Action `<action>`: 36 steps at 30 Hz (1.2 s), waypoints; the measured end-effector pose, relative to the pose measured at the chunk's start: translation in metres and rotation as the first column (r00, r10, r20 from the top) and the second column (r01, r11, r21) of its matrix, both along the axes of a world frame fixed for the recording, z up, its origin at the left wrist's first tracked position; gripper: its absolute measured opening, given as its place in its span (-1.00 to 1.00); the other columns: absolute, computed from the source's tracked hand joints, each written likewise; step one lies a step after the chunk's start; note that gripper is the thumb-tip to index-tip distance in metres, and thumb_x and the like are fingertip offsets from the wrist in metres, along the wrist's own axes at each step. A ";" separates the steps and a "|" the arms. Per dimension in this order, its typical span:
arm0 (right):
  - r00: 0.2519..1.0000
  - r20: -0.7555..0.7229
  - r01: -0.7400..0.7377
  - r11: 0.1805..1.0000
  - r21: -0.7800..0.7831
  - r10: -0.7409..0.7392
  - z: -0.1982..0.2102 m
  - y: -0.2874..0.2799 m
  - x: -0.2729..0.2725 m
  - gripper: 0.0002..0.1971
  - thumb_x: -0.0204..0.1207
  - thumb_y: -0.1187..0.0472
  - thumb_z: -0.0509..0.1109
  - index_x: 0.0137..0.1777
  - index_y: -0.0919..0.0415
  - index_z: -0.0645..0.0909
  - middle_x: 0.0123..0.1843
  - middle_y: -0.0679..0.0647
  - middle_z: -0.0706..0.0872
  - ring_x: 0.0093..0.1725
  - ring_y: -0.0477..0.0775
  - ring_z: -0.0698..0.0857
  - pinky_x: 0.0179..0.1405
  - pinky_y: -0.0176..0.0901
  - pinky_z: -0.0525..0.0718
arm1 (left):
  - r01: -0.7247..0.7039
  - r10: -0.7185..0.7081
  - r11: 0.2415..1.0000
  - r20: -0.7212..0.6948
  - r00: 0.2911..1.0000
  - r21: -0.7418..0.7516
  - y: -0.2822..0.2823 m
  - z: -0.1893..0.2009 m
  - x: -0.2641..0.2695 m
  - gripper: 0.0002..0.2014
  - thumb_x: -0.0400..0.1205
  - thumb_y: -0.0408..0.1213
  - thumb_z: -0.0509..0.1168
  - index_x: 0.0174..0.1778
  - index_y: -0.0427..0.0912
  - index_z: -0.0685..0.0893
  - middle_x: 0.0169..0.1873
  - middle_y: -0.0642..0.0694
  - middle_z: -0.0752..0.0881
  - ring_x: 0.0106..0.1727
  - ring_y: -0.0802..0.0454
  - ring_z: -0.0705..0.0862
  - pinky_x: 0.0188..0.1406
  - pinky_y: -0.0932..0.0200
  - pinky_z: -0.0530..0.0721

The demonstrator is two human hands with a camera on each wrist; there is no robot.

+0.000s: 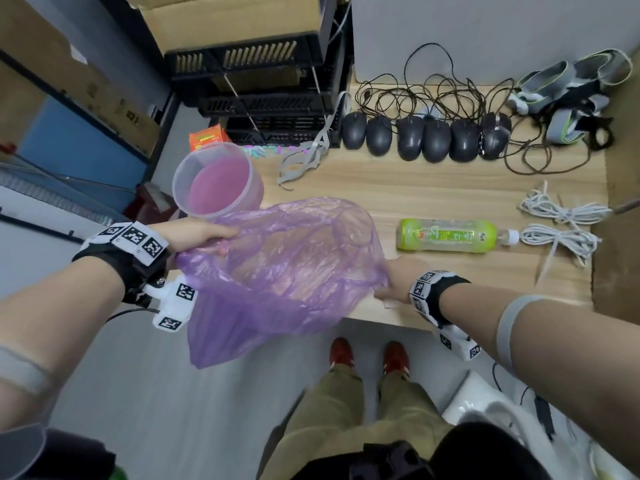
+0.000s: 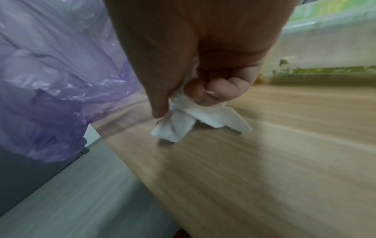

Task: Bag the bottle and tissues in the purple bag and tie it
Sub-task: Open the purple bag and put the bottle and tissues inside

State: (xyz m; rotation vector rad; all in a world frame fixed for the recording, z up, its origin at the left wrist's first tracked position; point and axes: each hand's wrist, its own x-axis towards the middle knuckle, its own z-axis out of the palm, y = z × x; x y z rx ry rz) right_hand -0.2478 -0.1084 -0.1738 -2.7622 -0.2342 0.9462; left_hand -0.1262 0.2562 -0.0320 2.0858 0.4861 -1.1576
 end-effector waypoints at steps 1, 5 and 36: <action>1.000 -0.006 0.012 0.999 -0.032 -0.012 -0.001 0.000 0.001 -0.56 0.41 -0.20 0.29 0.15 0.07 0.58 -0.02 0.13 0.78 -0.07 0.24 0.73 -0.07 -0.01 0.72 | -0.016 0.016 1.000 0.016 1.000 0.001 0.003 -0.001 0.000 -0.59 0.24 0.12 0.56 -0.16 -0.10 0.86 -0.39 0.01 0.76 -0.41 0.19 0.73 -0.20 0.17 0.38; 0.999 -0.048 0.022 0.996 -0.086 -0.026 0.004 -0.010 0.002 -0.67 0.42 -0.12 0.33 -0.10 0.14 0.68 -0.13 0.11 0.78 -0.14 0.21 0.72 -0.17 -0.09 0.70 | 0.015 -0.018 0.998 0.051 0.999 0.057 0.003 -0.003 -0.001 -0.59 0.34 0.05 0.57 -0.21 -0.24 0.71 -0.51 -0.05 0.70 -0.47 0.14 0.60 -0.24 0.23 0.42; 0.865 0.234 0.414 0.895 0.169 -0.444 0.061 -0.078 0.066 -0.65 0.23 0.10 0.42 0.01 0.00 0.47 0.05 0.08 0.70 0.01 0.22 0.65 -0.02 0.01 0.65 | 0.419 -0.438 0.896 0.130 0.890 0.147 -0.116 0.026 0.013 -0.68 0.69 -0.06 0.20 -0.03 -0.23 0.73 -0.80 0.07 0.33 -0.84 0.16 0.19 -0.83 0.37 0.22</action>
